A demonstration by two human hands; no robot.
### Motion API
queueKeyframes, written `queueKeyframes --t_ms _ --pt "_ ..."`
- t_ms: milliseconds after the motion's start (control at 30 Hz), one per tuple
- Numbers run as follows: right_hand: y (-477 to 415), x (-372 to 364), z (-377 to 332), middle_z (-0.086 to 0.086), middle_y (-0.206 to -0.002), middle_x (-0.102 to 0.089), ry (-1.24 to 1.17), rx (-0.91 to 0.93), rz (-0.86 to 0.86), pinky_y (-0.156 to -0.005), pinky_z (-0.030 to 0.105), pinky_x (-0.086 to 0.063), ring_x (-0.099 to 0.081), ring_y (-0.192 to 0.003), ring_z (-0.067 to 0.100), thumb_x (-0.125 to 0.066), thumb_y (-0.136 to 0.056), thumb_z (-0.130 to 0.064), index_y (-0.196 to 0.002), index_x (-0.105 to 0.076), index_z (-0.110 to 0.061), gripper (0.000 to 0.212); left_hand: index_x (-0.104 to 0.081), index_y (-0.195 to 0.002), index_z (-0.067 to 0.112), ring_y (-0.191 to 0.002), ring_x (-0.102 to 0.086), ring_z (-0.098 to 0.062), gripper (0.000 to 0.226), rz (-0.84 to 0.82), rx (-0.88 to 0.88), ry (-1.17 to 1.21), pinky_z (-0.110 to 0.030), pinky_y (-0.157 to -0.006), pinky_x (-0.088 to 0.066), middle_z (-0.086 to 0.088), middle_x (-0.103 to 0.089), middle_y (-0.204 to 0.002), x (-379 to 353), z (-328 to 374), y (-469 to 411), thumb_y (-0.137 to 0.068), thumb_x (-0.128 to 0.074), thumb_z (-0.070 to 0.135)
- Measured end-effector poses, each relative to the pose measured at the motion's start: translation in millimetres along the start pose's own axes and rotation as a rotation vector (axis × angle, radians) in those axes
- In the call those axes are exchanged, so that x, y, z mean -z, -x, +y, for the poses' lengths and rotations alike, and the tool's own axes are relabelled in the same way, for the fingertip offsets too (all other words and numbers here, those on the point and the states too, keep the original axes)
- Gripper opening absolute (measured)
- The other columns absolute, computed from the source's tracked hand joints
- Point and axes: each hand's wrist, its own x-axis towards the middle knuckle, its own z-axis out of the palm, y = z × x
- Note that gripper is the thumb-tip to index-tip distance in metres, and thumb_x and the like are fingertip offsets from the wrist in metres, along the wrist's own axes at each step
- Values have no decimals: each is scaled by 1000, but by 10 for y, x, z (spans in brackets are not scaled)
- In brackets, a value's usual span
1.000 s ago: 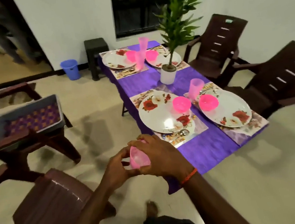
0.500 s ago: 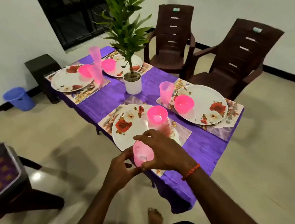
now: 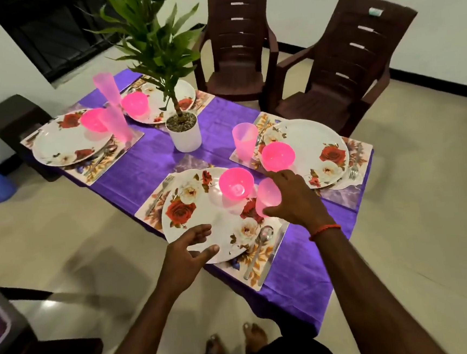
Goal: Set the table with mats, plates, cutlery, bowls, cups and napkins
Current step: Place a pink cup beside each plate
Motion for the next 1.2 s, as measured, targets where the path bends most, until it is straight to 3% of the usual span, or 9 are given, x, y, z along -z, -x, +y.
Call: queueKeyframes --t_ms 200,367,667,800,967,1200 --pt "-95 -211 215 13 -145 -46 46 -140 -22 -99 46 -45 -45 -127 38 -87 -70 -37 -151 -39 -18 95 -66 -116 43 -110 -66 -2 43 -12 -1 19 -33 -83 -61 18 -72 -115 66 -38 -176 -82 -84 25" --pt "-110 -361 264 13 -146 -42 -37 -205 11 -99 48 -45 -40 -130 37 -83 -74 -35 -151 -37 -19 91 -66 -117 42 -110 -66 -2 40 -18 23 -4 -24 -79 -60 19 -71 -117 131 -120 -202 -83 -83 29" --pt "-152 -351 279 13 -147 -42 -69 -198 32 -101 47 -45 -42 -131 35 -85 -73 -27 -150 -39 -19 90 -67 -114 41 -108 -65 1 39 -12 42 -6 -23 -77 -59 21 -72 -113 177 -127 -211 -83 -83 25" --pt "-159 -354 282 13 -148 -42 -11 -186 26 -102 49 -45 -42 -132 35 -86 -73 -34 -152 -33 -21 96 -65 -113 45 -109 -63 6 40 -38 32 -25 -25 -79 -59 32 -69 -110 202 -109 -213 -83 -83 27" --pt "-131 -320 236 13 -155 -33 143 -152 45 -107 53 -35 -34 -139 36 -84 -72 -51 -156 -25 -24 106 -65 -115 45 -109 -62 8 40 -25 12 -32 -25 -82 -58 31 -69 -112 239 -57 -236 -84 -83 28" --pt "-166 -112 -15 13 -151 -41 98 -30 211 -111 51 -30 -36 -139 34 -82 -76 -48 -153 -32 -21 96 -63 -118 42 -107 -62 8 41 3 -32 -54 -22 -81 -57 29 -67 -114 227 72 -280 -83 -82 31"
